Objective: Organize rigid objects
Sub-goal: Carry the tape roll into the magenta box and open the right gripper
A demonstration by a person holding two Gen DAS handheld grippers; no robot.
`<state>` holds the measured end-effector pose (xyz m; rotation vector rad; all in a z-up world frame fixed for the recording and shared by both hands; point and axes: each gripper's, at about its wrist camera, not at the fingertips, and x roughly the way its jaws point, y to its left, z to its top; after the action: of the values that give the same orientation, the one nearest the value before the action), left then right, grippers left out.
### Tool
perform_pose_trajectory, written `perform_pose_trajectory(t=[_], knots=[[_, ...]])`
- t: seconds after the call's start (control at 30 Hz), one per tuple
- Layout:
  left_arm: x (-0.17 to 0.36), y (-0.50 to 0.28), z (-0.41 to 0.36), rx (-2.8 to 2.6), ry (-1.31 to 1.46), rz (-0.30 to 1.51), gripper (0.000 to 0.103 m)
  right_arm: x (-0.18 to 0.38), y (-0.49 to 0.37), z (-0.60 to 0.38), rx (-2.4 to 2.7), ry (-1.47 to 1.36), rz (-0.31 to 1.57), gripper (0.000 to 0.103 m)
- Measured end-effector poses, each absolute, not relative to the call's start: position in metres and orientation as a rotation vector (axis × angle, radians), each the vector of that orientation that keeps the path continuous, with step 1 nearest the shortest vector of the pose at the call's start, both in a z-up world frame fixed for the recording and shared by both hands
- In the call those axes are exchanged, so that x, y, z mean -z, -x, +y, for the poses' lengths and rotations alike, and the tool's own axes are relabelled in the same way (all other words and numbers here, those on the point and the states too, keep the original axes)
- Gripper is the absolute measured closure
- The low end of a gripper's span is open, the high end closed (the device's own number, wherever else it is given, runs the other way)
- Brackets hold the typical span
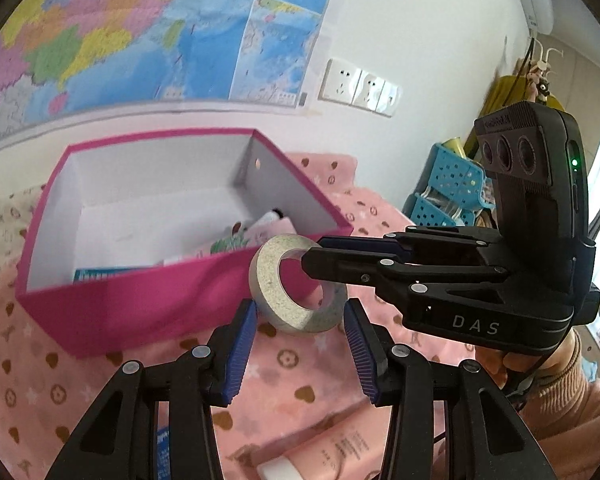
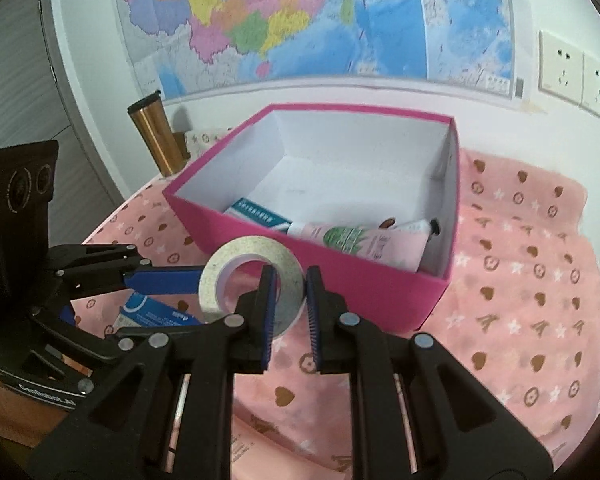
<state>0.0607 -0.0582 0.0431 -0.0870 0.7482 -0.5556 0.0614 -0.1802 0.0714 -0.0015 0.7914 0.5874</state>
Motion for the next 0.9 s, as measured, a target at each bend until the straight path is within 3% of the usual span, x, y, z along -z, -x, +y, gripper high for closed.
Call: perform_pose_trajectory(t=[0.9], knots=[[-0.053, -0.139, -0.07, 0.533, 0.085, 0.77, 0.057, -0.082, -0.138, -0.199, -0.537, -0.041, 0.8, 0.086]])
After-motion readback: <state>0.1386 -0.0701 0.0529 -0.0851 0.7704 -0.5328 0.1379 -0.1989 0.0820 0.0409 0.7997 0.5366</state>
